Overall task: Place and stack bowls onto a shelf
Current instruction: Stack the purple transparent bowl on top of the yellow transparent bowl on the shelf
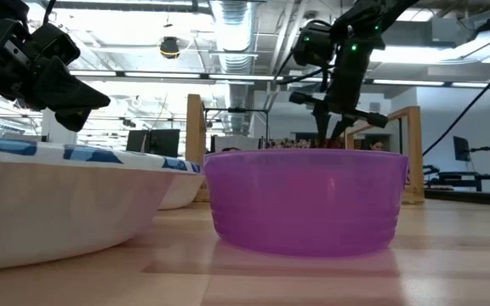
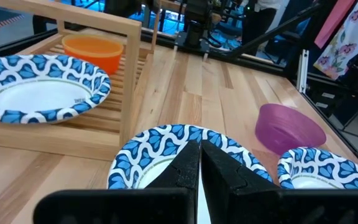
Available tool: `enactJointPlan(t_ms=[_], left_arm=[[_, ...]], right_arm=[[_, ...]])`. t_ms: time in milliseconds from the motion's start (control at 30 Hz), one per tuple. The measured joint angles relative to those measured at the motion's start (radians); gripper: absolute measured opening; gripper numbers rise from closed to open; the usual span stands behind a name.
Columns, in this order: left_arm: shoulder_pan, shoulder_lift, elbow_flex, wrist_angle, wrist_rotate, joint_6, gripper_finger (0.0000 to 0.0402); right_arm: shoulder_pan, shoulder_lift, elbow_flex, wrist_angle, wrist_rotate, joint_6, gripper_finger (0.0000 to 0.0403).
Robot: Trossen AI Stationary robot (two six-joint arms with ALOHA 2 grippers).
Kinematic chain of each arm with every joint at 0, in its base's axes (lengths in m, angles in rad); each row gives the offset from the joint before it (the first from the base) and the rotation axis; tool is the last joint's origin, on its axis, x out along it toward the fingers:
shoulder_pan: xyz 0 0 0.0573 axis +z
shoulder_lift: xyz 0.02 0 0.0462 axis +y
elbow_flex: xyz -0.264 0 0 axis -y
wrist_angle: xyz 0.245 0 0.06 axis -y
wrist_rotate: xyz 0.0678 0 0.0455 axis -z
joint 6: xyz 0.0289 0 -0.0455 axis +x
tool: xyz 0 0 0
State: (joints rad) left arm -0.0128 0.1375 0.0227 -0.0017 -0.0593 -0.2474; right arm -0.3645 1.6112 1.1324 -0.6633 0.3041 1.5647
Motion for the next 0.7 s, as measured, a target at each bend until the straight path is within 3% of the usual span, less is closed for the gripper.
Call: enactJointPlan(t_ms=[233, 367, 533, 700], left_arm=[[0.0, 0.0, 0.0, 0.0, 0.0, 0.0, 0.0], [0.0, 0.0, 0.0, 0.0, 0.0, 0.0, 0.0], [0.0, 0.0, 0.0, 0.0, 0.0, 0.0, 0.0], [0.0, 0.0, 0.0, 0.0, 0.0, 0.0, 0.0]], right_arm=[[0.03, 0.005, 0.0, 0.032, -0.018, -0.177, 0.0016], [0.076, 0.005, 0.0, 0.136, -0.157, -0.404, 0.0018], [0.229, 0.004, 0.0, 0.148, -0.348, -0.645, 0.0036], [0.444, -0.021, 0.0, -0.015, -0.368, -0.734, 0.0027]])
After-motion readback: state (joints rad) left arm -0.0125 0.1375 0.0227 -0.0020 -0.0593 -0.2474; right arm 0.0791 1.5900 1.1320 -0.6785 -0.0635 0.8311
